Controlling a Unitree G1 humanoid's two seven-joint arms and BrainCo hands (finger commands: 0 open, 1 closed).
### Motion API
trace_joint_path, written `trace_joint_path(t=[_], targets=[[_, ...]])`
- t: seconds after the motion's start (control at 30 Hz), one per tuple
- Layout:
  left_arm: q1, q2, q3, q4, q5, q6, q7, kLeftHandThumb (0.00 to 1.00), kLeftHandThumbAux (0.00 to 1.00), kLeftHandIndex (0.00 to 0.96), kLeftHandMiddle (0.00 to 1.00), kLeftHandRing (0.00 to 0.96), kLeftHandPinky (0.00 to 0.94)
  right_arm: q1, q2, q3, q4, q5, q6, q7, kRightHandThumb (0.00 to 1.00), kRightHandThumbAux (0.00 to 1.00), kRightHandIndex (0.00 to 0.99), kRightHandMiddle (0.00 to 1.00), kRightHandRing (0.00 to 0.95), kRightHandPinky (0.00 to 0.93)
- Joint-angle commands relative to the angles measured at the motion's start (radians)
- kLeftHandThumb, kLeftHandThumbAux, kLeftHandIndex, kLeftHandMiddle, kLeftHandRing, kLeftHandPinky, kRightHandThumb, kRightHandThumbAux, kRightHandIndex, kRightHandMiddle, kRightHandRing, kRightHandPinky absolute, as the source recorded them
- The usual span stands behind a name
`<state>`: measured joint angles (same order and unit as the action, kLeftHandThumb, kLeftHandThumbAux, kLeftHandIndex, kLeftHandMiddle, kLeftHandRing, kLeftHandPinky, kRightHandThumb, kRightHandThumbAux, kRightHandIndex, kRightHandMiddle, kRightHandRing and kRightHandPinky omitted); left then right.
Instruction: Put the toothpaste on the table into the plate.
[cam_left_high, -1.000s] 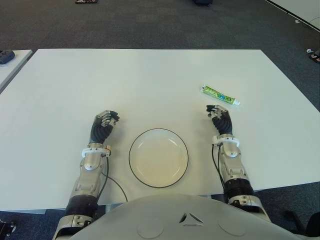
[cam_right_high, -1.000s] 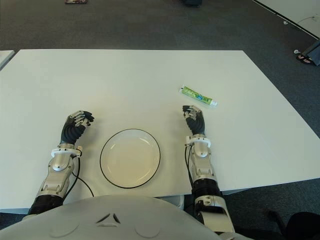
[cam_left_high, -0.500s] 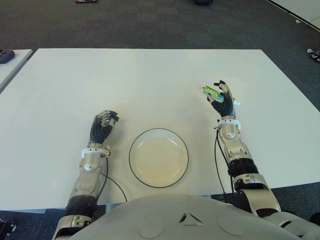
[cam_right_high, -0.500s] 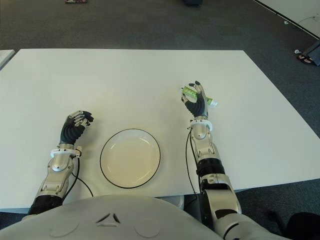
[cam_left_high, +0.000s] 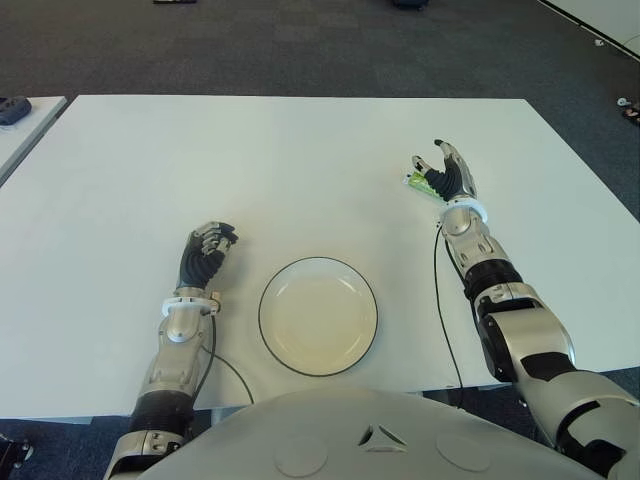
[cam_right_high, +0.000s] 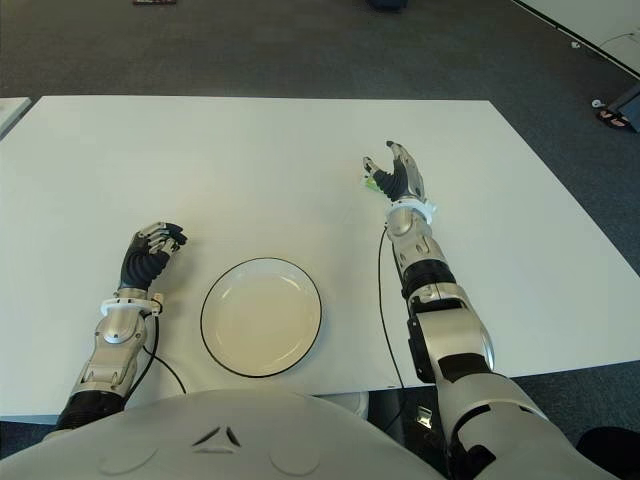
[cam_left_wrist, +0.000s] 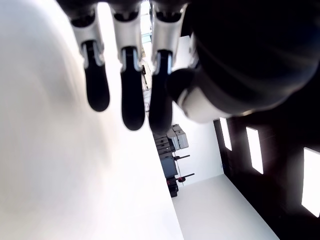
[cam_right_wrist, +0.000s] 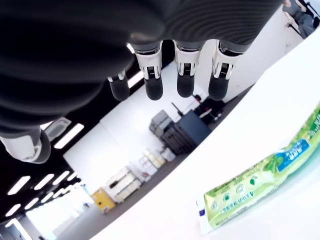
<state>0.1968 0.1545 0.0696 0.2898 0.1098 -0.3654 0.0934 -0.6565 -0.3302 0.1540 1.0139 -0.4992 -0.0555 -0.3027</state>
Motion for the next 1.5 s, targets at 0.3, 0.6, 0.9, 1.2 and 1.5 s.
trace_joint_path(t=[0.3, 0.6, 0.9, 1.2, 1.5], targets=[[0.007, -0.001, 0.007, 0.013, -0.016, -0.005, -0.008, 0.707, 0.718, 0.426, 0.486, 0.466, 0.441, -0.183, -0.012, 0.102, 0.229, -0.039, 0.134, 0.084, 0.430, 0.226, 0.000, 0.000, 0.000, 0.000], [0.008, -0.003, 0.012, 0.014, -0.023, -0.003, -0.008, 0.707, 0.719, 0.424, 0.476, 0.461, 0.440, -0.210, -0.043, 0.168, 0.301, -0.068, 0.126, 0.134, 0.480, 0.231, 0.000, 0.000, 0.000, 0.000], [0.019, -0.002, 0.014, -0.002, -0.024, 0.016, -0.007, 0.706, 0.719, 0.423, 0.462, 0.441, 0.399, -0.232, -0.066, 0.226, 0.331, -0.095, 0.148, 0.199, 0.488, 0.224, 0.000, 0.000, 0.000, 0.000], [0.043, -0.006, 0.021, -0.035, -0.036, 0.034, -0.012, 0.707, 0.719, 0.423, 0.446, 0.421, 0.390, -0.262, -0.096, 0.308, 0.343, -0.160, 0.177, 0.303, 0.500, 0.196, 0.000, 0.000, 0.000, 0.000], [0.060, -0.008, 0.028, -0.054, -0.030, 0.040, -0.007, 0.707, 0.719, 0.423, 0.443, 0.419, 0.402, -0.223, -0.099, 0.364, 0.360, -0.202, 0.171, 0.346, 0.486, 0.192, 0.000, 0.000, 0.000, 0.000]])
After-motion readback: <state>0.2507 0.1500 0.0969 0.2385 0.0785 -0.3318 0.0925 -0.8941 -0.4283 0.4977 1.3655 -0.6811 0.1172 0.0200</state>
